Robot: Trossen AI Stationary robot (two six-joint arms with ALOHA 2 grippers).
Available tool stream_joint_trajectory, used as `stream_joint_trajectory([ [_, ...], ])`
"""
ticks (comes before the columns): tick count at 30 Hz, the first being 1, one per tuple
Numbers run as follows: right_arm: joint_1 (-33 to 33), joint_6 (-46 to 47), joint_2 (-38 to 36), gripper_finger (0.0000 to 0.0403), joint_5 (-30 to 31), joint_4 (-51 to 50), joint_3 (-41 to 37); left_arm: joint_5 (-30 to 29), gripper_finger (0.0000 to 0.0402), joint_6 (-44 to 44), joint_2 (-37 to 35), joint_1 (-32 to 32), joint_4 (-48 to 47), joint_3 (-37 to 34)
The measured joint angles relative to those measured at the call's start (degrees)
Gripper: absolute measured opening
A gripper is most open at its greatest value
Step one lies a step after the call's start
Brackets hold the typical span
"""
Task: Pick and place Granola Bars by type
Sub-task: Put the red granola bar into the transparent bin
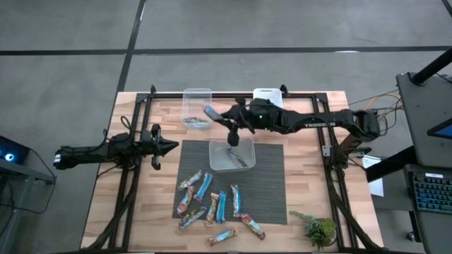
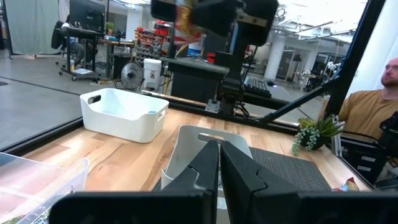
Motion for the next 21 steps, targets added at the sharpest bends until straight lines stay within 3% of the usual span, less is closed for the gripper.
stream_joint_trajectory([
  [21,-10.8,2.9,0.0,0.0052,-0.6,2.1,4.3,0.0,0.0000,0.0,0.0,0.0,0.0,0.0],
])
